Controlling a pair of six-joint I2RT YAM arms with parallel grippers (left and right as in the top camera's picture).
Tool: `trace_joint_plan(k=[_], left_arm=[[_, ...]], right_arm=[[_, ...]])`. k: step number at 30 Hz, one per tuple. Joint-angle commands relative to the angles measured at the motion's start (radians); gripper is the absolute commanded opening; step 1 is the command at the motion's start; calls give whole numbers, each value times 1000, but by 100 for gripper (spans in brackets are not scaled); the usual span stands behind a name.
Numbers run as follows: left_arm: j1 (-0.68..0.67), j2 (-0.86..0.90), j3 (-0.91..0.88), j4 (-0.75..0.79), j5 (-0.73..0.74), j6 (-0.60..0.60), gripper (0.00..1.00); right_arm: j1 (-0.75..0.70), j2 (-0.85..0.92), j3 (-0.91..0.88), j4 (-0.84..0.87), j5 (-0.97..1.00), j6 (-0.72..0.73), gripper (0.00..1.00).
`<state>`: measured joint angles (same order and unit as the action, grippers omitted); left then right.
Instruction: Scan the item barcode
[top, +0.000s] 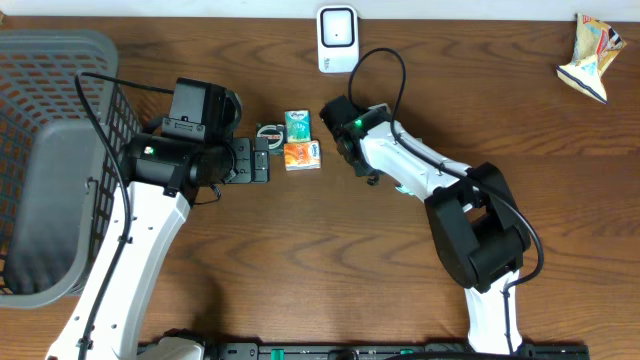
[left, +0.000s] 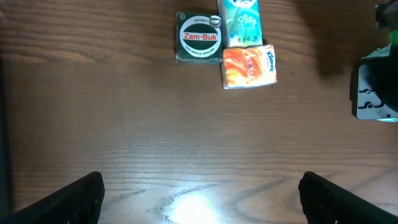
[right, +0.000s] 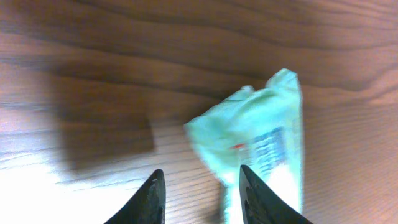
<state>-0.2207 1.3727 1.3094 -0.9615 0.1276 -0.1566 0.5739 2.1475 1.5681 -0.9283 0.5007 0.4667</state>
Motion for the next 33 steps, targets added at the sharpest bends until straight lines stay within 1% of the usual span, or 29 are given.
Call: trace_joint_plan(k=[1, 2, 4, 6, 9, 10, 11, 14, 15, 17, 19, 21, 22, 24, 26, 28, 29, 31, 33], left_arm=[[1, -6, 11, 0, -6, 6, 98], [1, -6, 11, 0, -6, 6, 98], [1, -6, 11, 0, -5, 6, 97], [1, -7, 11, 0, -5, 6, 98], [1, -6, 11, 0, -5, 6, 98], [1, -7, 11, 0, -5, 6, 98], [1, -6, 11, 0, -5, 6, 98], [1, -6, 11, 0, -5, 6, 98], [1, -7, 11, 0, -5, 6, 98], [1, -6, 11, 0, -5, 6, 98], [1, -6, 11, 0, -5, 6, 98], [1, -7, 11, 0, -5, 6, 98], [1, -6, 11, 0, -5, 6, 98], [1, -7, 11, 0, -5, 6, 98], [1, -6, 11, 0, -6, 6, 98], [1, -6, 11, 0, -5, 6, 98], [1, -6, 11, 0, -5, 6, 98], [1, -6, 11, 0, -5, 6, 98], [1, -6, 11, 0, -5, 6, 98]], right_arm=[[-2, -6, 92, -40, -107, 6, 37], [-10, -6, 151, -92, -107, -19, 50], [-25, -6, 211, -142, -107, -71, 62], [-50, -6, 263, -192, -108, -127, 64], [-97, -6, 290, -254, -117, -193, 73], [-108, -6, 290, -272, -124, -206, 74], [-122, -6, 288, -294, -137, -225, 73], [-163, -3, 262, -340, -224, -293, 65], [-176, -3, 249, -341, -254, -307, 64], [-202, -3, 213, -324, -301, -320, 64], [-222, -3, 168, -292, -319, -319, 70], [-238, -3, 114, -248, -349, -320, 70], [-241, -3, 96, -232, -364, -319, 69], [-247, -3, 22, -157, -403, -320, 64], [-247, -3, -17, -113, -403, -319, 52], [-247, -3, -31, -98, -402, -319, 32], [-247, -3, -30, -97, -402, -318, 25], [-246, -5, -18, -96, -402, -318, 22], [-245, -5, 14, -97, -402, -313, 22]])
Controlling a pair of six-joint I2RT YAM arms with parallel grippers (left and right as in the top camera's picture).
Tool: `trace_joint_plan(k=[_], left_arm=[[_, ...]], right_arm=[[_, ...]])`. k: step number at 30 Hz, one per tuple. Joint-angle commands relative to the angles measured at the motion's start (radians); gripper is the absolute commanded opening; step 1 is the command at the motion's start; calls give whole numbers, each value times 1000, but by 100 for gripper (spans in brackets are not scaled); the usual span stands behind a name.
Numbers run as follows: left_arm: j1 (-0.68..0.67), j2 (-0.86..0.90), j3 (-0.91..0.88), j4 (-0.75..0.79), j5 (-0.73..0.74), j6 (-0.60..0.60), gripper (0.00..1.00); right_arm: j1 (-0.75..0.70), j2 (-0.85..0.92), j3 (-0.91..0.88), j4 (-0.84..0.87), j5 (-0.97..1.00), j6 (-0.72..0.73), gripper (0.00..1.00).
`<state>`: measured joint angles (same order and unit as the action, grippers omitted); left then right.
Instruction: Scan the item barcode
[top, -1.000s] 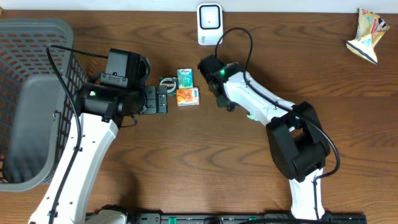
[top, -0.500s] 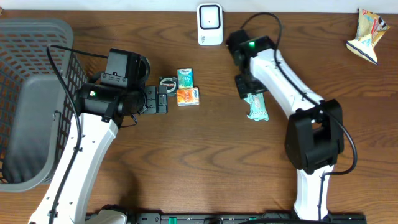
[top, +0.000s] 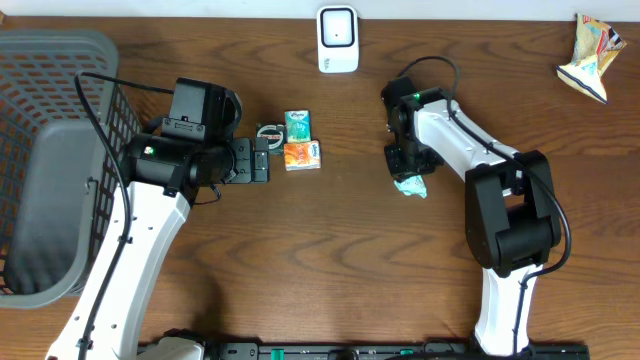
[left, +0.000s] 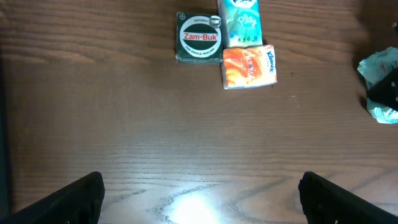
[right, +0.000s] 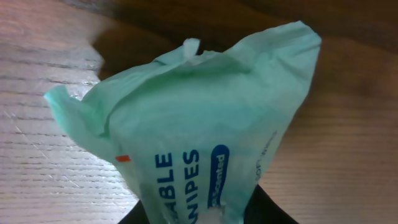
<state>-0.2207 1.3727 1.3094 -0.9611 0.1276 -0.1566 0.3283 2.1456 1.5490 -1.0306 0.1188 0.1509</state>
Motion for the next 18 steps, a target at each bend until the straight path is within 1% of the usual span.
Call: trace_joint_plan(k=[1, 4, 7, 9, 10, 12, 14, 15, 18], left_arm=[[1, -6, 11, 0, -5, 6, 98], [1, -6, 11, 0, -5, 6, 98], [1, -6, 11, 0, -6, 6, 98], [1, -6, 11, 0, -6, 6, 98], [1, -6, 11, 0, -6, 6, 98], [1, -7, 11, 0, -5, 6, 98], [1, -7, 11, 0, -5, 6, 98], [1, -6, 11, 0, -5, 6, 98], [1, -6, 11, 0, -5, 6, 98]], right_arm=[[2, -3, 62, 5, -21, 10, 22], [5, -4, 147, 6, -21, 39, 18], [8, -4, 243, 63, -21, 72, 13], [12, -4, 289, 153, -24, 87, 13], [18, -4, 301, 249, -26, 89, 11], [26, -3, 301, 352, -33, 92, 6], [40, 0, 301, 455, -35, 130, 4], [52, 6, 301, 539, -35, 156, 3], [72, 16, 301, 682, -31, 167, 3]])
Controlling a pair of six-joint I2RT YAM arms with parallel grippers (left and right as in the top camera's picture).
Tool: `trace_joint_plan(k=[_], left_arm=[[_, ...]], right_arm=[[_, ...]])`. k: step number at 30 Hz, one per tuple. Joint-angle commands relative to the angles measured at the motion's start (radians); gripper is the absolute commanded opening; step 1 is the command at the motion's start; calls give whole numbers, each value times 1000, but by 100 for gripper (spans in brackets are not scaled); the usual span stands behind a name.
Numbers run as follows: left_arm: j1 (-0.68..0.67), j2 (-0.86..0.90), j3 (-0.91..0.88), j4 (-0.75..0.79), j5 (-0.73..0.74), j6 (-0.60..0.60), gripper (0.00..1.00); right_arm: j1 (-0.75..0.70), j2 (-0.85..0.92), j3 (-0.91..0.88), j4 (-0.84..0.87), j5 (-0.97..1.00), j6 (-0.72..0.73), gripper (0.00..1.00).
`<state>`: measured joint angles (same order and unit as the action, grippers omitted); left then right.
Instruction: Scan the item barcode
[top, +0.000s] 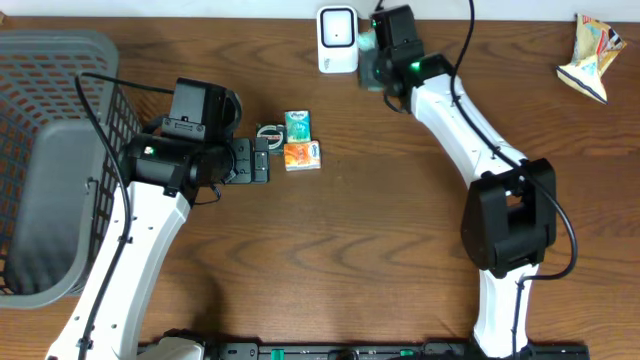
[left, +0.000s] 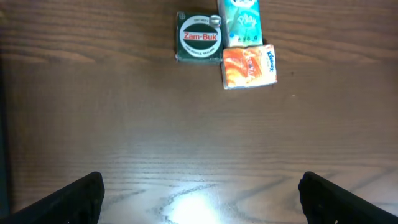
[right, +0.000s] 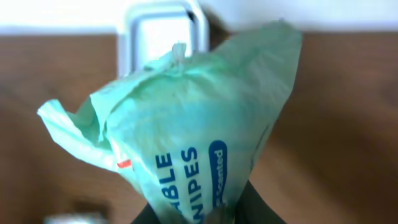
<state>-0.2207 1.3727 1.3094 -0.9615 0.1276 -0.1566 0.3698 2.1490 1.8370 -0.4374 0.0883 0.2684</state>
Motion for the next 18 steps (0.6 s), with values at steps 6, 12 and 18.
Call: trace_joint_plan(k=[6, 12, 18], left_arm=[[1, -6, 11, 0, -5, 6, 98], [1, -6, 11, 0, -6, 6, 98], [1, -7, 11, 0, -5, 6, 98]], right_arm=[[47, 64, 16, 302, 83, 43, 8], [42, 181, 175, 296, 87, -69, 9], [49, 398, 521, 103, 227, -265, 9]])
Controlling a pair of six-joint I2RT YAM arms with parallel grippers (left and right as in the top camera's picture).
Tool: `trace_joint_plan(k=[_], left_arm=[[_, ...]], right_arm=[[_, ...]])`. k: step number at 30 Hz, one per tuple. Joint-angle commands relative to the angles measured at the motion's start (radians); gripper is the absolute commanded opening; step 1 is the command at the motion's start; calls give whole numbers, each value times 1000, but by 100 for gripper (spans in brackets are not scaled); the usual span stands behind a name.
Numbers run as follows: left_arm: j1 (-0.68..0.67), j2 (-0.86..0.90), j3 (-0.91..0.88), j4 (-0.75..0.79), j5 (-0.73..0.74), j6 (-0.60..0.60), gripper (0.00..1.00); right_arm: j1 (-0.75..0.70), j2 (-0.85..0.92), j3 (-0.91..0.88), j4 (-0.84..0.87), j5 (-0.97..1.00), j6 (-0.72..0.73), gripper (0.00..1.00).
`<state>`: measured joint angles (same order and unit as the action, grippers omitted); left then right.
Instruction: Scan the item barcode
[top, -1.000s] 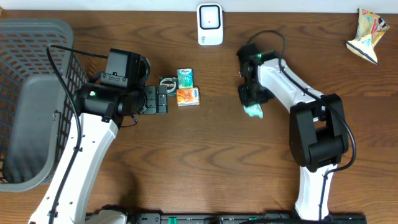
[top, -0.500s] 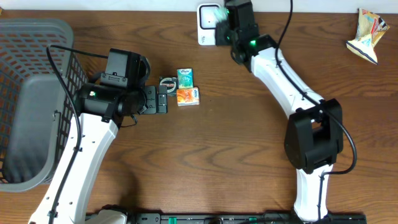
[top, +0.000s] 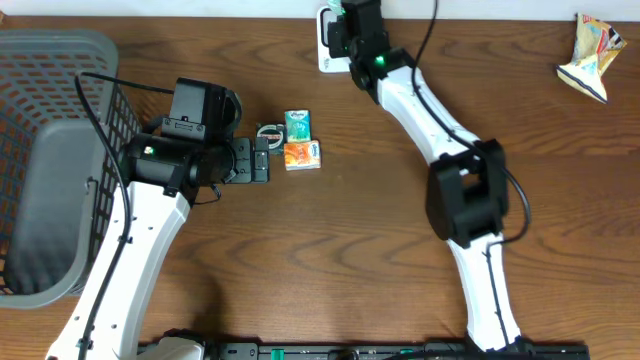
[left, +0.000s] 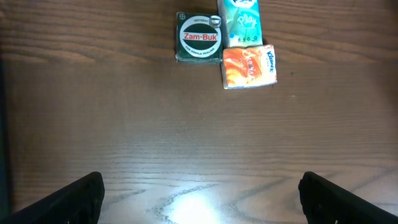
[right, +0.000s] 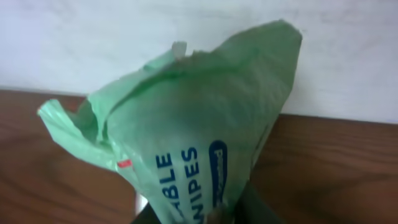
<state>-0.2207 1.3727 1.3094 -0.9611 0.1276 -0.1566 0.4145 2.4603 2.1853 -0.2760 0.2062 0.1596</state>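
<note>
My right gripper (right: 199, 214) is shut on a pale green wipes pack (right: 186, 137), whose crumpled top fills the right wrist view against a white wall. From overhead, that gripper (top: 347, 28) hangs over the white barcode scanner (top: 326, 55) at the table's far edge and covers most of it. The pack itself cannot be made out from overhead. My left gripper (left: 199, 199) is open low over bare wood, in front of three small items and left of them from overhead (top: 255, 160).
A green Zam-Buk tin (left: 199, 38), a teal tissue pack (left: 240, 22) and an orange Kleenex pack (left: 249, 65) lie together at table centre. A grey basket (top: 50, 150) stands at the left. A crumpled snack bag (top: 590, 45) lies at the far right corner.
My right gripper, still holding the wipes pack, has moved left from just right of the scanner to over it. The wrist view now shows the wall behind the pack. The left arm has not moved.
My right gripper was open at the wipes pack on the table, right of the tissue packs. Then it was shut on the pack, farther right. Then it held the pack up by the scanner, and now over the scanner. My left gripper stayed open throughout.
</note>
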Motion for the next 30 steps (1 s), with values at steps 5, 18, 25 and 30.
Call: trace_joint_plan(k=[5, 18, 25, 30], left_arm=[[1, -6, 11, 0, -5, 6, 98], [1, -6, 11, 0, -5, 6, 98], [1, -6, 11, 0, -5, 6, 97], [1, -6, 11, 0, -5, 6, 98]], right_arm=[[20, 132, 273, -91, 166, -303, 6], [63, 145, 272, -122, 192, -531, 8], [43, 132, 272, -145, 259, -528, 8], [-16, 86, 272, -194, 359, -511, 7]])
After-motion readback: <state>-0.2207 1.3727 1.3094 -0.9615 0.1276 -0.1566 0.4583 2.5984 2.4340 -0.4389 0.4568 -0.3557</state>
